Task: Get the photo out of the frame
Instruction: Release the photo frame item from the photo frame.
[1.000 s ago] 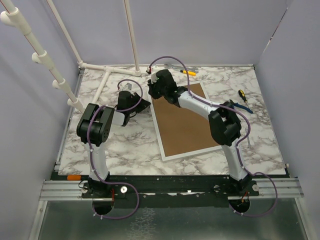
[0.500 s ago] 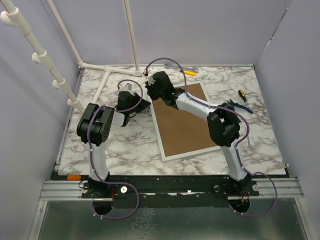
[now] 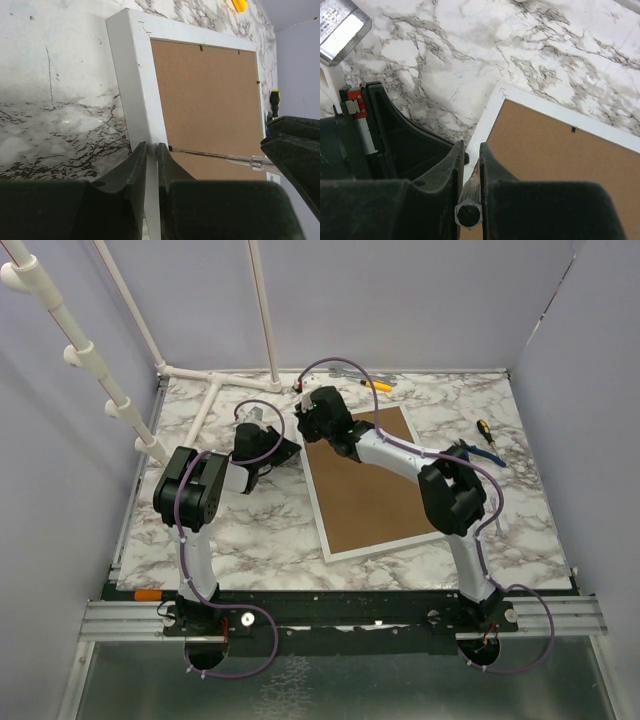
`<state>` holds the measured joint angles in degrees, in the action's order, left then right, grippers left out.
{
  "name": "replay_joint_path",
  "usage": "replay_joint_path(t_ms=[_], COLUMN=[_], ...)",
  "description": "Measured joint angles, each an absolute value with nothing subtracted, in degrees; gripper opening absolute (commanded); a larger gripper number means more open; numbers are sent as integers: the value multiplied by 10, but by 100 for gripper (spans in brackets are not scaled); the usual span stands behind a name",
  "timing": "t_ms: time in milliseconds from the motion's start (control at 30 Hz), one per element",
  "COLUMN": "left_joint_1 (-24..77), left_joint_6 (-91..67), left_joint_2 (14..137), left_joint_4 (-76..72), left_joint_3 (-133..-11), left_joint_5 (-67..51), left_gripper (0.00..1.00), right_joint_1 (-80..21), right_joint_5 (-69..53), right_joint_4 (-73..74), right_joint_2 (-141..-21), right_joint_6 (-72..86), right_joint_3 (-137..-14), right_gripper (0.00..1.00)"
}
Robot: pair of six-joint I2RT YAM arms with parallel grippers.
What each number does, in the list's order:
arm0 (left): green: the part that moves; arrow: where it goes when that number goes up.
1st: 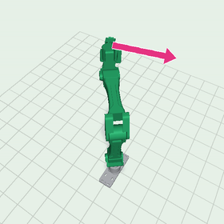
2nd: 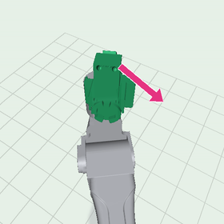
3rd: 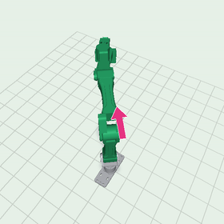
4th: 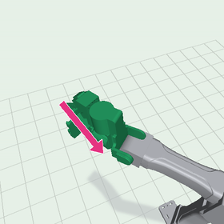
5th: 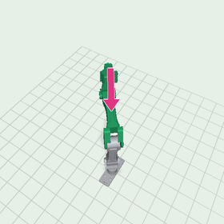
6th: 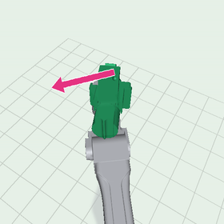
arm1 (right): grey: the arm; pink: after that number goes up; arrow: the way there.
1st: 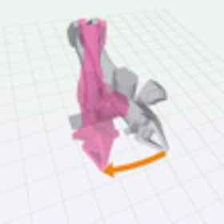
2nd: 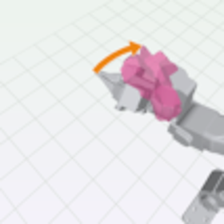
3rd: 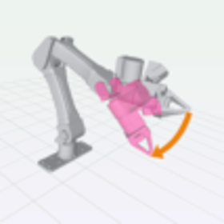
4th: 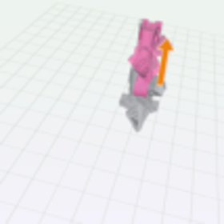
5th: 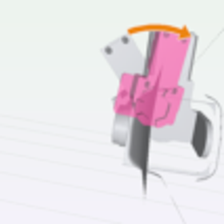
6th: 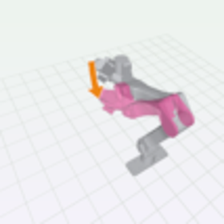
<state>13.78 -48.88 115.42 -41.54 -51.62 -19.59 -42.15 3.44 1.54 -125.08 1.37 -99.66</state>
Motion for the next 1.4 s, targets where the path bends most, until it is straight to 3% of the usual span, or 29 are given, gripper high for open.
replay_joint_path(t_ms=[133,433,600,700,867,1267,1333,1400], left_joint_1=[137,141,144,144,149,184,203,231], left_joint_6=[-491,-500,-503,-502,-491,-399,-377,-347], left_joint_2=[1154,1154,1154,1149,1132,993,952,902], left_joint_4=[-415,-419,-419,-410,-380,-276,-273,-272], left_joint_3=[-516,-511,-509,-508,-507,-498,-485,-463], left_joint_5=[-199,-217,-222,-223,-220,-151,-144,-136], left_gripper=[13,14,17,25,47,64,76,81], right_joint_1=[-398,-252,-203,-186,-169,-167,-167,-167], right_joint_5=[-9,-272,-347,-374,-391,-385,-389,-396], right_joint_4=[-32,-256,-349,-387,-428,-423,-420,-406], right_joint_2=[-1227,-1218,-1229,-1229,-1217,-1003,-977,-957], right_joint_6=[54,303,395,423,451,444,443,441], right_joint_3=[-942,-786,-740,-720,-667,-514,-497,-482], right_gripper=[0,0,1,0,1,0,1,1])
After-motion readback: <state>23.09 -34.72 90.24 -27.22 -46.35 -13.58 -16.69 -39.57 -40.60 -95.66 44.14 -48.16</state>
